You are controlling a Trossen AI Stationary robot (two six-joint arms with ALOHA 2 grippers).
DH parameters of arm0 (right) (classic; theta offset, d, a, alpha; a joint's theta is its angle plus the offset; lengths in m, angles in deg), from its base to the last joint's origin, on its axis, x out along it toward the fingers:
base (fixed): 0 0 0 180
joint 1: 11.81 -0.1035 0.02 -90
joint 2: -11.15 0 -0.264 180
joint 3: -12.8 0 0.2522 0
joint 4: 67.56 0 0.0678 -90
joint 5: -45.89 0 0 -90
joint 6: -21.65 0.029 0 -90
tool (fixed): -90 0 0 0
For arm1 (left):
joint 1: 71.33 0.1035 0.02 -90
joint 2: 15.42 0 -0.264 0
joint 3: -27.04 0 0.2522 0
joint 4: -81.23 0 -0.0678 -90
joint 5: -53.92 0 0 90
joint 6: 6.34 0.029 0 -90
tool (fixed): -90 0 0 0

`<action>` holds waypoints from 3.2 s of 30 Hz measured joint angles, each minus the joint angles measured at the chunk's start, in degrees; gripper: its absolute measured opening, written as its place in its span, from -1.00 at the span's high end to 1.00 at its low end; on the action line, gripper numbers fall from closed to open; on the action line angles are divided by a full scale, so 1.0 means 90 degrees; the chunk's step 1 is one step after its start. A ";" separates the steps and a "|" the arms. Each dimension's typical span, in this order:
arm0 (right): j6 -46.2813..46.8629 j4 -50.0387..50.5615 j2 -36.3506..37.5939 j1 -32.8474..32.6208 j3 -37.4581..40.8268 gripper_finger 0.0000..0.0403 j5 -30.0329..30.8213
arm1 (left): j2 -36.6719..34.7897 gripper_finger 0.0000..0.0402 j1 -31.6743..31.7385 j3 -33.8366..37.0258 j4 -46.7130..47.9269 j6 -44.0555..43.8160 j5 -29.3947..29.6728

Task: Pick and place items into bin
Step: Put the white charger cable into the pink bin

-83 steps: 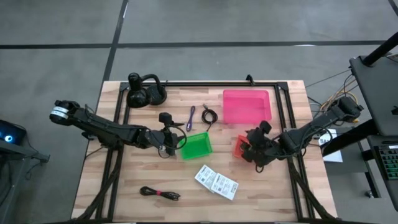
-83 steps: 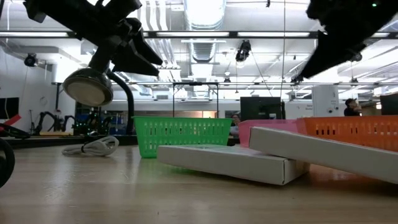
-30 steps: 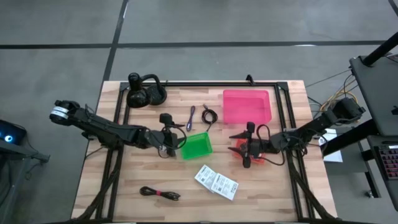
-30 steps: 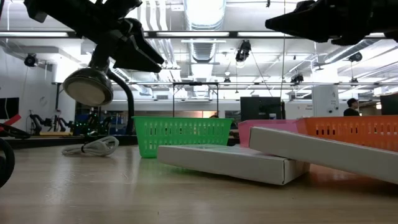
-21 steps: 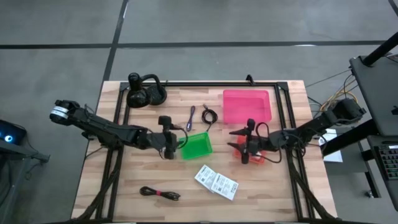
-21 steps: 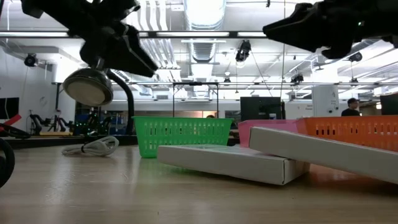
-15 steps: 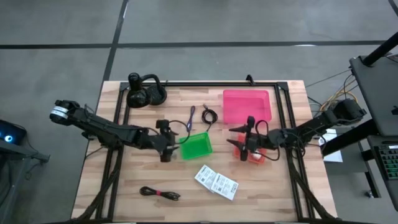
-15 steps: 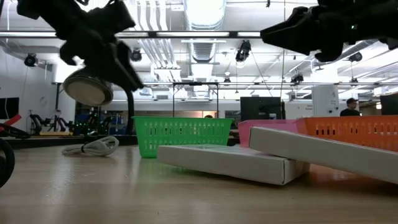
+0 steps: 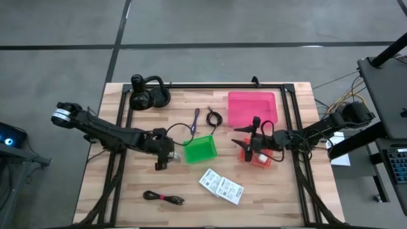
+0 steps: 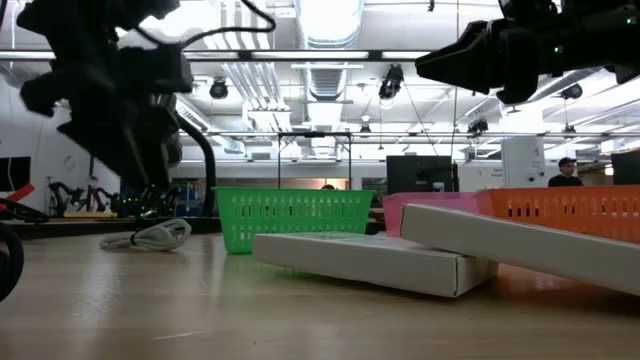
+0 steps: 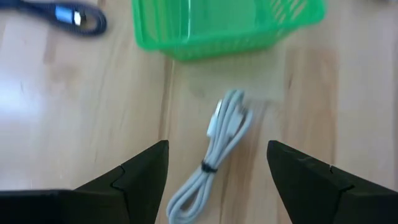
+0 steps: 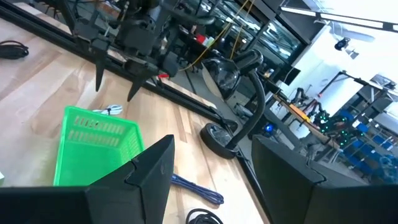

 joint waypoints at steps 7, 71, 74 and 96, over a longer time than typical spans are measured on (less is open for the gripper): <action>0.0000 0.0005 0.0000 0.0000 0.0044 0.00 -0.0002 | 0.0527 -0.27 0.0002 0.0133 0.0083 0.0100 0.0024; -0.0005 0.0002 0.0000 0.0007 0.0044 0.00 -0.0002 | -0.0052 0.92 0.0500 -0.0584 0.0941 0.1478 -0.1019; -0.0002 0.0000 0.0002 0.0007 0.0044 0.00 -0.0002 | -0.0393 0.92 0.0500 -0.0591 0.0802 0.1644 -0.0974; -0.0002 -0.0049 0.0002 0.0034 0.0044 0.00 -0.0007 | 0.0402 0.92 0.0526 0.0172 -0.5817 0.5052 -0.0045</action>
